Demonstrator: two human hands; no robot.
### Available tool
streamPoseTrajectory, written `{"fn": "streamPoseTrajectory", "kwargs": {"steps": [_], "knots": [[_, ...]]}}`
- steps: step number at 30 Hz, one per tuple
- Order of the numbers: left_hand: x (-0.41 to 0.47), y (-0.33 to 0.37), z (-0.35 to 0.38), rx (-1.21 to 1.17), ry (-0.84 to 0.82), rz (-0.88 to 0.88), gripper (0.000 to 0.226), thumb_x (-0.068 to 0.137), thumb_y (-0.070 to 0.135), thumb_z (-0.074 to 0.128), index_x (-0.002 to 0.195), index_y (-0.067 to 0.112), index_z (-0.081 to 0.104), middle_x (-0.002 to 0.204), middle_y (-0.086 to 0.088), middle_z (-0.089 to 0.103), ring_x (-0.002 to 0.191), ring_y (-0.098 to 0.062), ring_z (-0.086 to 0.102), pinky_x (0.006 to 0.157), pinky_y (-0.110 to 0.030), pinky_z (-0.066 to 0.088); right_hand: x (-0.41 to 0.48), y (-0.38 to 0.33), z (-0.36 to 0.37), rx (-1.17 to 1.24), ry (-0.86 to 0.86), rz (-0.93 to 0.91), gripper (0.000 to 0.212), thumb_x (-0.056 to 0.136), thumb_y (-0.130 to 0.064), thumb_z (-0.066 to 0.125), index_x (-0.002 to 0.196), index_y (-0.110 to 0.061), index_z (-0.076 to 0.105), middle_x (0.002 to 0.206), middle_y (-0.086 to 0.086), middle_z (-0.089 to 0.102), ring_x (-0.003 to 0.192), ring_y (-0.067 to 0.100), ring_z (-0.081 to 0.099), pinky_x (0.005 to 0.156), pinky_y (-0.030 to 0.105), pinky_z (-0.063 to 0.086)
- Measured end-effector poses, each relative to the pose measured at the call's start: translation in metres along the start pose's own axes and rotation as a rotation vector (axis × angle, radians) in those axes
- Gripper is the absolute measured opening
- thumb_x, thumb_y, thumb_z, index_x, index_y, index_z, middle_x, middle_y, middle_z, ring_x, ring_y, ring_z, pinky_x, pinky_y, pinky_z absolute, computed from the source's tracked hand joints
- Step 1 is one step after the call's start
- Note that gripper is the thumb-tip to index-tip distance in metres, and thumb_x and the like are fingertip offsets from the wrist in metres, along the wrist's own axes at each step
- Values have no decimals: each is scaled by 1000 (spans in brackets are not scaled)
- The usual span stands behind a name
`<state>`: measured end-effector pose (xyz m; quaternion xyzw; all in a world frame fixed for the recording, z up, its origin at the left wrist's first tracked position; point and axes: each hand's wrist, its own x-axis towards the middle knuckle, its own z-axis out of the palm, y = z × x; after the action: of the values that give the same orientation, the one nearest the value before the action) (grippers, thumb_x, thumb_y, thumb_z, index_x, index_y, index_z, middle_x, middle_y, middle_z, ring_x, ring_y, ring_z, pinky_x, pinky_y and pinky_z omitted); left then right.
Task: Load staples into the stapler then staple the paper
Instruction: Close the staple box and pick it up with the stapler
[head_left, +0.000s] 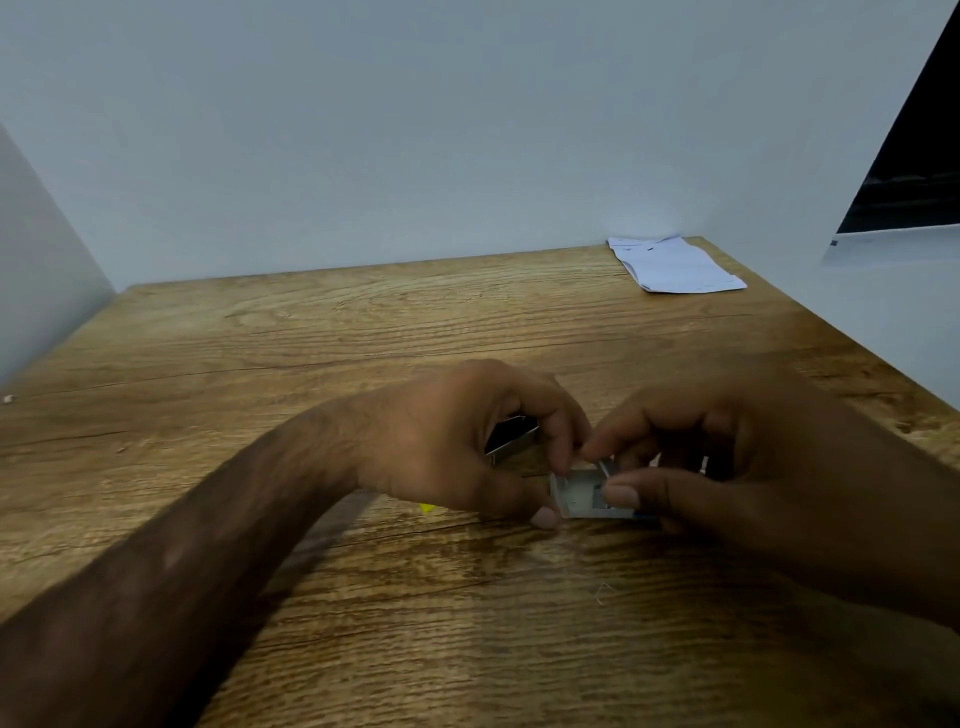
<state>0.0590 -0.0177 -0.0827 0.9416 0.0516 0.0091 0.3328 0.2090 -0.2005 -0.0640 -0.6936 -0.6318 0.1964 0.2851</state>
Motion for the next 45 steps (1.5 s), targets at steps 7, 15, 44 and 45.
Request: {"fn": "streamPoseTrajectory", "kwargs": {"steps": [7,15,44,45], "knots": [[1,0,0,15,-1,3,30,78,21,91,101,14,73,119,10,71,113,-10,67,98,-45,54,11,-3,14,-194,7,71,20,70,-49,80,86,-54,70,91,-41,64,83,-10,61,57,16,42],[1,-1,0,19,-6,7,27,78,20,91,96,12,72,121,9,70,114,-11,65,99,-46,52,16,-5,16,-243,-1,182,17,73,-44,83,87,-47,73,77,-29,71,72,-29,52,52,9,32],[2,4,8,183,116,11,33,73,48,89,93,29,71,93,12,69,91,-9,66,76,-43,57,-10,15,-17,-383,-71,279,33,61,-71,70,88,-70,51,97,-34,57,92,-17,54,64,20,52],[2,4,9,171,132,10,32,73,46,89,93,30,72,90,13,70,89,-8,67,75,-42,57,-10,16,-15,-383,-57,276,29,66,-64,75,85,-67,53,96,-32,58,87,-10,58,64,20,52]]}}
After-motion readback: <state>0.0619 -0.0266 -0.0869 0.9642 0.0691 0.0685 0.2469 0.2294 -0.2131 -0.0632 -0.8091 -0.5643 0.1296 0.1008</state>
